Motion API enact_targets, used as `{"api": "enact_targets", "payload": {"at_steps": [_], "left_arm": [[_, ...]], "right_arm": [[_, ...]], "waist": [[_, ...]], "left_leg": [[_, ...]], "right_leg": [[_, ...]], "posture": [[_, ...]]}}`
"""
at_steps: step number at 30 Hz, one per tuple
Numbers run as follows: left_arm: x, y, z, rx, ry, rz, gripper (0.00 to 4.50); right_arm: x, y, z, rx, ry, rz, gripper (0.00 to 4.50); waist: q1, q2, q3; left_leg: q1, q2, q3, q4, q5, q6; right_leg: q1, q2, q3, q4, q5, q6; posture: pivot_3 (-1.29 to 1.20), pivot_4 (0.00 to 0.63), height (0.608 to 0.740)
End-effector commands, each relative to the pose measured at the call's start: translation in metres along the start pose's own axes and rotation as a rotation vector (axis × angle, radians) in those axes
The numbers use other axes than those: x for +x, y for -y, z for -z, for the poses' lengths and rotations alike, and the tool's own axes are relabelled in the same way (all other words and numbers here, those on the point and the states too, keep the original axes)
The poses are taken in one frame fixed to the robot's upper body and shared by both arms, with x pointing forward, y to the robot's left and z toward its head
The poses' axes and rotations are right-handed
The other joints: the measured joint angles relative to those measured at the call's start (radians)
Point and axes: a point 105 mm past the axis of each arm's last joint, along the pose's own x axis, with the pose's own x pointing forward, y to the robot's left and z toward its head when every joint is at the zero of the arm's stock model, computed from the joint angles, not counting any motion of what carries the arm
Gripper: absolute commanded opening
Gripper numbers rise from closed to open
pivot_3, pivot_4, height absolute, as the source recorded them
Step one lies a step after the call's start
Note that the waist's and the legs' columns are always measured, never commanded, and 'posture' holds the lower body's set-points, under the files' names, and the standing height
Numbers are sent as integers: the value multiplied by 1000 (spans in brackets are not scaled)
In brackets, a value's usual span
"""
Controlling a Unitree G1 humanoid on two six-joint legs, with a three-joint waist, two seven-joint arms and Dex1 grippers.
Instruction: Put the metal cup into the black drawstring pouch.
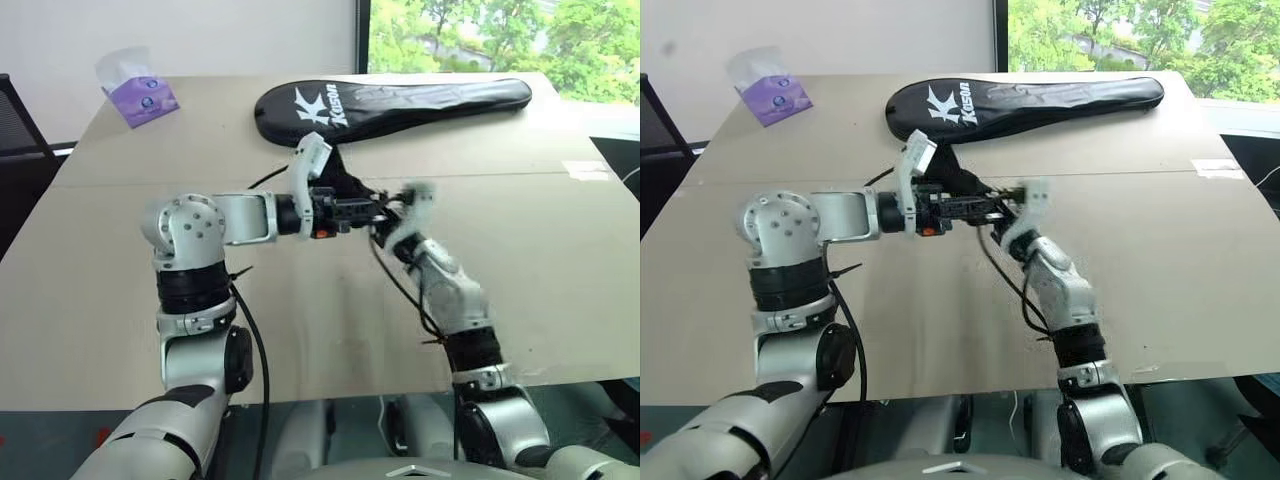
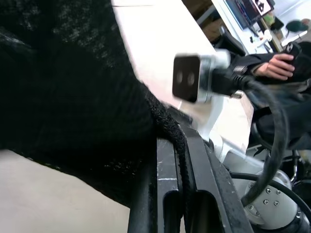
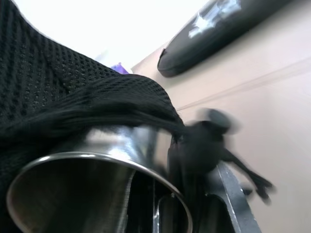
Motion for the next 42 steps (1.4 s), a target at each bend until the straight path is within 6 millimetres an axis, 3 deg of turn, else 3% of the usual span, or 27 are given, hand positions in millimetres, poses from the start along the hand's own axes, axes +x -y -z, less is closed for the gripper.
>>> {"api": "enact_targets", "payload": {"at_steps": [1,3,6,8,9,11,14,15,16,18,19,23,24,28,29,31,34,36,38,40,42], "left_arm": [[10,38,-4,59,5,173,0],[10,37,-3,41,21,172,0],[8,33,-3,21,50,154,0],[8,32,-5,14,71,149,0],[8,32,-6,12,78,149,0],[11,36,-10,10,95,166,0],[15,41,-15,-7,112,183,0],[16,42,-17,-10,115,187,0],[17,43,-17,-11,117,186,0],[17,41,-16,-20,124,175,0],[16,41,-16,-24,126,169,0],[15,38,-9,-34,135,155,0],[15,39,-7,-36,137,155,0],[22,45,-8,-28,149,163,0],[25,48,-8,-32,148,176,0],[28,53,-5,-39,132,202,0],[30,49,3,-64,109,203,0],[30,45,11,-66,90,185,0],[31,46,10,-90,109,201,0],[30,45,4,-91,138,204,0],[26,38,-7,-124,184,199,0]], "right_arm": [[17,-14,-12,-407,82,25,11],[21,-19,-16,-406,130,4,11],[22,-29,-16,47,146,-77,11],[15,-45,-16,198,141,-216,11],[13,-48,-14,169,128,-240,11],[15,-46,-4,-74,86,-207,11],[20,-45,11,-609,33,-184,11],[20,-46,15,-714,30,-201,11],[22,-45,14,-646,36,-184,11],[27,-39,-1,-104,69,-100,11],[27,-40,-4,56,80,-104,11],[27,-30,-19,346,113,-79,11],[29,-31,-17,280,92,-76,11],[32,-54,21,-641,-49,-194,11],[30,-57,30,-733,-58,-232,11],[33,-57,31,-572,-52,-211,11],[46,-56,1,38,10,-134,11],[48,-55,-13,199,39,-146,11],[48,-51,-12,47,19,-144,11],[43,-51,2,-244,-40,-187,11],[36,-48,9,-344,-64,-200,11]], "waist": [[1,0,0],[2,0,0],[2,-1,0],[4,-1,0],[5,-1,0],[6,-1,0],[4,-1,0],[1,-1,0],[1,-1,0],[0,-2,0],[0,-2,0],[13,-1,0],[13,-1,0],[-1,-1,1],[-1,-1,1],[1,-2,0],[0,-1,1],[10,-2,1],[15,-2,1],[13,-2,1],[9,-2,1]], "left_leg": [[0,0,0,0,0,0],[0,0,0,0,0,0],[0,1,-1,0,0,0],[0,1,-1,0,0,-1],[0,1,-1,1,0,-1],[-1,1,-2,1,0,0],[0,0,-1,1,0,0],[0,0,-1,1,0,0],[0,0,0,1,0,0],[0,1,-1,1,0,-1],[0,3,-1,0,0,-2],[-2,2,-4,0,1,-3],[-2,1,-3,0,1,-3],[0,1,-1,-1,1,-3],[1,1,0,-2,1,-3],[1,1,-1,-2,1,-3],[0,3,0,-2,1,-3],[0,2,-1,-3,1,-3],[-1,2,-3,-2,1,-3],[-1,0,-2,-2,1,-3],[-1,0,-2,-2,1,-3]], "right_leg": [[0,0,0,0,0,0],[0,-1,0,0,0,0],[1,-2,0,-1,0,0],[1,-3,0,-1,0,0],[2,-3,0,-1,0,0],[2,-3,0,-1,0,0],[1,-2,0,-1,0,0],[1,-1,-1,-1,0,0],[1,-1,0,0,0,0],[1,-1,-1,-1,0,0],[1,-1,0,-1,0,0],[2,-3,-1,-2,0,0],[2,-3,-1,-2,0,0],[1,-2,0,-1,0,0],[0,-1,0,-1,0,0],[0,1,0,-1,0,0],[0,-1,0,-2,0,0],[0,-2,0,-2,0,0],[2,-3,-1,-3,0,0],[1,-3,-1,-3,0,0],[1,-2,-1,-2,0,0]], "posture": [[0,150,740],[0,150,740],[0,150,740],[0,150,740],[0,150,740],[0,150,740],[0,150,740],[0,150,740],[0,150,740],[0,150,740],[0,150,740],[0,150,740],[0,150,740],[0,150,740],[0,150,740],[0,150,740],[0,150,740],[0,150,740],[0,150,740],[0,150,740],[0,150,740]]}}
